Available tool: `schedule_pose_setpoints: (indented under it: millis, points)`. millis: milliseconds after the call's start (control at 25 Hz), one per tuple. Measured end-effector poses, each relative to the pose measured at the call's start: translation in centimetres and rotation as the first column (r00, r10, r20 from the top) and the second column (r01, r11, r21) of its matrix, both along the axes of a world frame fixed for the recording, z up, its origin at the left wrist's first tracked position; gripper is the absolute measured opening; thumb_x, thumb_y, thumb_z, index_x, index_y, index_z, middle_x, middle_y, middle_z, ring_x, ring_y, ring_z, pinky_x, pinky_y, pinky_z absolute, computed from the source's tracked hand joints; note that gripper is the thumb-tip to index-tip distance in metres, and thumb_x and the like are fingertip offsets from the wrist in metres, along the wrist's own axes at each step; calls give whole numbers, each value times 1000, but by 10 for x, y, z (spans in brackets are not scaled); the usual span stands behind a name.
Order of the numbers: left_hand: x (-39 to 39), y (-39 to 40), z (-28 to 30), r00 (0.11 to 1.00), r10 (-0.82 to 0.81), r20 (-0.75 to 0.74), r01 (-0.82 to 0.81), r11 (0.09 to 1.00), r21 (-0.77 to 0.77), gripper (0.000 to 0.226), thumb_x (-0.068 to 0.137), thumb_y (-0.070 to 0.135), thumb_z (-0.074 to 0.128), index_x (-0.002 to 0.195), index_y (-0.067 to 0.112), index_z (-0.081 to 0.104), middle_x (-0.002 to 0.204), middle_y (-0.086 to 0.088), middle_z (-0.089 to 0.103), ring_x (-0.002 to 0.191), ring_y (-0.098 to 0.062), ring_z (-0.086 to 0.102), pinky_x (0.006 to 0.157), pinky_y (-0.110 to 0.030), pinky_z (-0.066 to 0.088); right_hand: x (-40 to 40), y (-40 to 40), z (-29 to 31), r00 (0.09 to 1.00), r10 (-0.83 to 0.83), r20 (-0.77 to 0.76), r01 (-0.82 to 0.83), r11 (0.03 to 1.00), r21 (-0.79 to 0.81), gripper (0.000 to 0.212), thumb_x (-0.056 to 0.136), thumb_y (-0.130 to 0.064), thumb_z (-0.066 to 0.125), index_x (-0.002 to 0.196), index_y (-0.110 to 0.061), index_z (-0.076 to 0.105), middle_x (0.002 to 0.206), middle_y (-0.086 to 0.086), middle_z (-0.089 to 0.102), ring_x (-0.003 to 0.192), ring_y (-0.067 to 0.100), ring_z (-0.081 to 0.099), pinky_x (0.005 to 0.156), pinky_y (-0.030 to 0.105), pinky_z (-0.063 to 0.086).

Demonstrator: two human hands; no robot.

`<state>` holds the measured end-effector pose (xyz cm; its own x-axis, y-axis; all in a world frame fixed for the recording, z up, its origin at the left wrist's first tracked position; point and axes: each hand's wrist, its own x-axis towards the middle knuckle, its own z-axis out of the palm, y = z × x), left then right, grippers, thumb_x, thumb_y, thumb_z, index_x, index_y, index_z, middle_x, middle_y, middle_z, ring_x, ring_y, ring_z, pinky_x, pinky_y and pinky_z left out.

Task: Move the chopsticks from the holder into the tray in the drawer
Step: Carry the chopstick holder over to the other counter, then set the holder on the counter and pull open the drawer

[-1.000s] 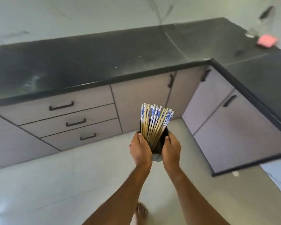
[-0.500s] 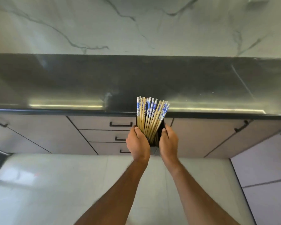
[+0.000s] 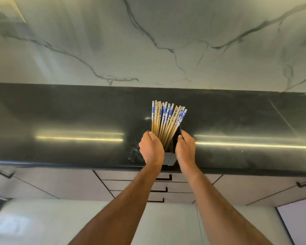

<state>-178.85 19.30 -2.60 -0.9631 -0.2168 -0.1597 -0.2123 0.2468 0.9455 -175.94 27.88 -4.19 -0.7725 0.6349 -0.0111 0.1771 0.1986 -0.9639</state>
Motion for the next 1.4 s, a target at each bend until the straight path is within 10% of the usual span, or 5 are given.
schedule_pose_setpoints:
  millis: [400, 640, 1000, 1240, 1400]
  points:
    - [-95, 25, -29, 999, -38, 36, 37, 999, 18, 39, 107, 20, 34, 70, 17, 46, 69, 0, 50, 61, -11, 44, 63, -29, 38, -91, 32, -16, 995, 28, 96, -29, 1000, 5, 34, 105, -11, 35, 98, -12, 68, 87, 2, 67, 76, 7, 61, 65, 21, 43]
    - [-131, 35, -37, 989, -114, 95, 98, 984, 151, 27, 108, 27, 33, 109, 14, 56, 92, -3, 55, 75, -10, 50, 66, -25, 41, -124, 43, -24, 992, 3, 124, -6, 1000, 25, 33, 107, -14, 34, 114, -14, 67, 102, 1, 68, 95, 10, 65, 82, 27, 49]
    - [-138, 39, -43, 997, -70, 40, 64, 989, 133, 27, 107, 27, 36, 96, 16, 58, 87, -3, 56, 73, -11, 51, 67, -25, 42, -129, 50, -26, 995, 38, 95, -42, 998, 38, 33, 108, -19, 34, 117, -16, 65, 103, -1, 68, 96, 9, 63, 90, 33, 52]
    - [-115, 19, -39, 967, -200, -156, 166, 964, -206, 39, 107, 34, 34, 138, 14, 48, 137, 1, 52, 125, -12, 50, 108, -34, 42, -99, 50, -19, 986, 48, 159, -91, 958, 273, 50, 109, -36, 35, 153, -13, 37, 154, 6, 45, 144, 19, 39, 112, 28, 30]
    - [-77, -14, -44, 850, -394, -349, 153, 819, -553, 46, 107, 34, 32, 144, 8, 40, 142, -10, 49, 133, -20, 44, 116, -40, 37, -52, 42, -26, 987, 69, 145, -145, 770, 621, 49, 107, -34, 39, 150, -12, 36, 151, 8, 45, 141, 20, 41, 112, 26, 35]
